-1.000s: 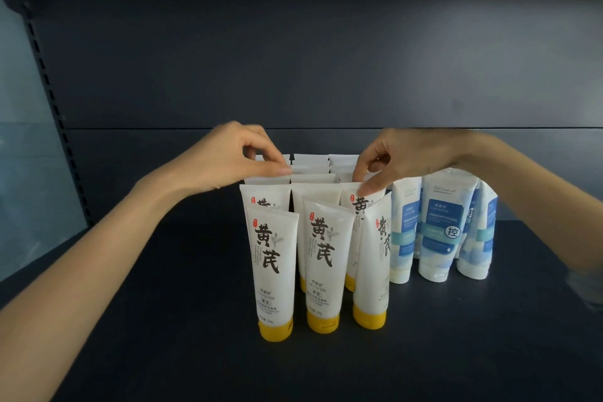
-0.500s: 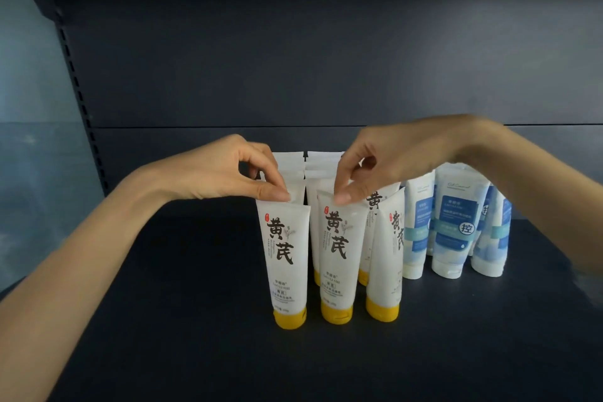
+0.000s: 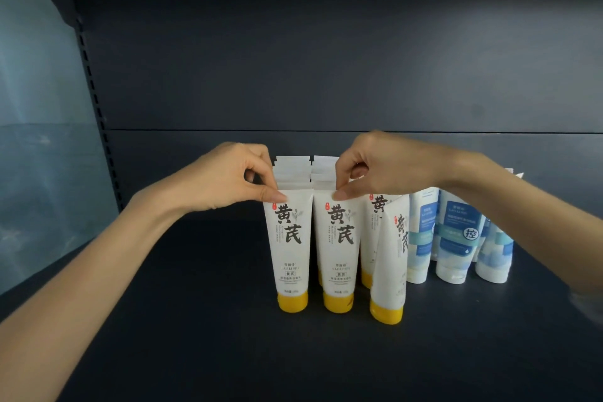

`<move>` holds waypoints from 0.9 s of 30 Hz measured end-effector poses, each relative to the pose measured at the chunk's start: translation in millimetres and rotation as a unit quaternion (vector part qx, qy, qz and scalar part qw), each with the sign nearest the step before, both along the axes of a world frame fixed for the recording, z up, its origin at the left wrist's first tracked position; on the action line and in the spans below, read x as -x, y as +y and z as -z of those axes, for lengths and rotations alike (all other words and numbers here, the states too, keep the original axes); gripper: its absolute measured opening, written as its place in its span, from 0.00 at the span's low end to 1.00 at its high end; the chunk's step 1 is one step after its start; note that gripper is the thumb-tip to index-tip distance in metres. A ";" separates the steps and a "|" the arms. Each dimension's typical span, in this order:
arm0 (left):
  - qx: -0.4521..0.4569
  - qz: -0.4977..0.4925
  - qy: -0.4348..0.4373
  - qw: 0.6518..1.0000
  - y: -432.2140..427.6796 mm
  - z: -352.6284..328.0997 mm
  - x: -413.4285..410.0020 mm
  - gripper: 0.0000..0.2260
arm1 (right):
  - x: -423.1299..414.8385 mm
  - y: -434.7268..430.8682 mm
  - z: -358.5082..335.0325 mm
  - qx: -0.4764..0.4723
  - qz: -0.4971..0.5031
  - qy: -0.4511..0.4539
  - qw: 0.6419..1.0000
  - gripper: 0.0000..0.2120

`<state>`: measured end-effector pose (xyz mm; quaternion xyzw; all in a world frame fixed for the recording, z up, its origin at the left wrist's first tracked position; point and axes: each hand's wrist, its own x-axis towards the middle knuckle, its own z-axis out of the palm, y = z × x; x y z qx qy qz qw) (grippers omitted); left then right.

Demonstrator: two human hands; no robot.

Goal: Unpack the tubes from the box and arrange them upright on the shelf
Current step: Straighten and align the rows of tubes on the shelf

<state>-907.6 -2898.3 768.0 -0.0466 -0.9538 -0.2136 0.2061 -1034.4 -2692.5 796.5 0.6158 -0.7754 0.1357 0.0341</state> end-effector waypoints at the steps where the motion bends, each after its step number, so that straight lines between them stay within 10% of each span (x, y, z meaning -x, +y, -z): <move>1: 0.002 -0.005 0.002 1.000 -0.4 0.7 0.3 0.11 | 1.2 -0.2 1.7 0.008 -0.001 -0.001 1.000 0.07; 27: -0.018 0.024 -0.062 0.998 -5.3 -7.4 0.8 0.10 | 33.2 58.6 -7.5 -0.060 0.016 -0.174 0.983 0.14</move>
